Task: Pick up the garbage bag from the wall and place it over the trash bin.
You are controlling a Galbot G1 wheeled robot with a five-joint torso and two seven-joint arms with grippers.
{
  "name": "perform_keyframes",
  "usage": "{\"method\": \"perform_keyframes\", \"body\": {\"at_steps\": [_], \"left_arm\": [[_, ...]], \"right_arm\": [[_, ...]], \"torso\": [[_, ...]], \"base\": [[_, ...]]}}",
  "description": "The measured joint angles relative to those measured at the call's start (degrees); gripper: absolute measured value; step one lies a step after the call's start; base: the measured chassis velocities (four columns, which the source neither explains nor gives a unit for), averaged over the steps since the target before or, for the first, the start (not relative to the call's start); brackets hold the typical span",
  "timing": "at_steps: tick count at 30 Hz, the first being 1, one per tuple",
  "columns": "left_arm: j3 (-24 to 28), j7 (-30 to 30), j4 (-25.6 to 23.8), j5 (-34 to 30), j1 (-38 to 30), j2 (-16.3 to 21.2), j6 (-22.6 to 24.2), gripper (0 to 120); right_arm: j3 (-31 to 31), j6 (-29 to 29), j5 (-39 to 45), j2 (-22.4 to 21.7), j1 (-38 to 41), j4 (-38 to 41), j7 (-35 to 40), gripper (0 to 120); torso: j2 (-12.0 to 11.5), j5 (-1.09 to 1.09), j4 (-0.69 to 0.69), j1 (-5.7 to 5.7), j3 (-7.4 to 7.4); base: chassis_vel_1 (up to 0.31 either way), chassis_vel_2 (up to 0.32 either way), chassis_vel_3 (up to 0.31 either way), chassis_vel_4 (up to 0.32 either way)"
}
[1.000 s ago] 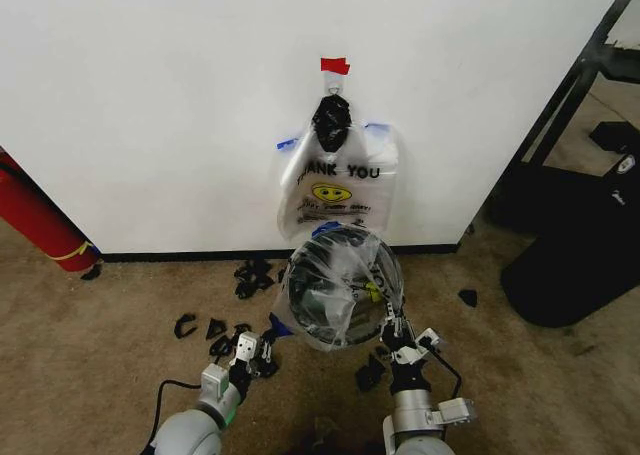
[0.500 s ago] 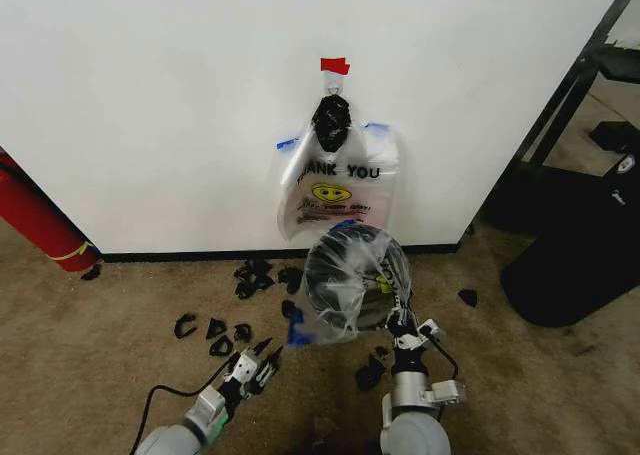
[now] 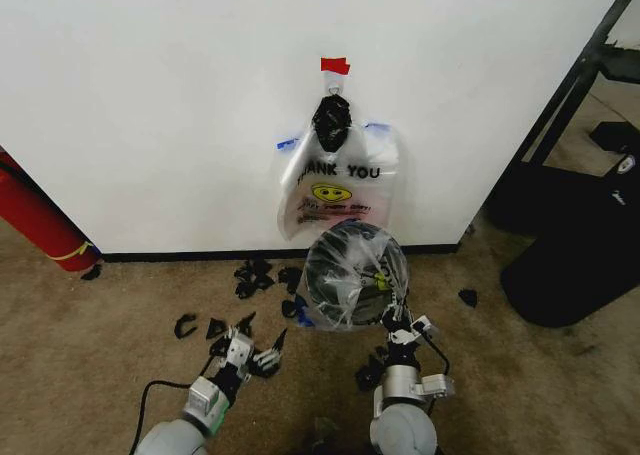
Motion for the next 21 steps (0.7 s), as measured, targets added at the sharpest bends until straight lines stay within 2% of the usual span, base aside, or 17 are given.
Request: {"method": "perform_keyframes", "body": {"at_steps": [4,7,12,13,17,21], "left_arm": [[2.3,1.2,-1.7,-1.4,0.2,-1.6,-0.1,69],[3.8,1.3,-0.5,-1.4,-1.4,-3.7,0.0,57],[4.7,0.9,0.1,-1.3,-2.8,-5.4,0.4,41],[4.8,0.9,0.1,-1.3,-3.1,-5.4,0.7,33],[4.6,1.0,0.6,-1.3,-3.8,-4.7,0.9,22],[3.1,2.8,2.2,-0.6,-4.9,-2.0,0.8,7]], "right_arm": [[-0.8,0.8,-2.6,0.9,0.2,-0.7,0.0,1],[-1.1,2.1,-6.0,1.3,0.4,-1.3,0.1,1],[-1.4,3.3,-11.2,1.6,0.3,-2.6,0.5,1],[-1.4,3.4,-12.6,1.6,0.2,-3.0,0.6,1],[-1.4,3.4,-13.4,1.6,0.4,-3.2,0.7,1],[-1.4,3.1,-13.4,1.6,1.2,-3.2,0.8,1]], "torso": [[0.0,-0.05,0.02,0.0,0.0],[0.0,-0.17,0.03,0.0,0.0],[0.0,-0.19,0.04,0.0,0.0],[0.0,-0.19,0.02,0.0,0.0],[0.0,-0.17,0.0,0.0,0.0],[0.0,0.05,0.0,0.0,0.0]], "base": [[0.0,0.0,0.0,0.0],[0.0,0.0,0.0,0.0],[0.0,0.0,0.0,0.0],[0.0,0.0,0.0,0.0],[0.0,0.0,0.0,0.0],[0.0,0.0,0.0,0.0]]}}
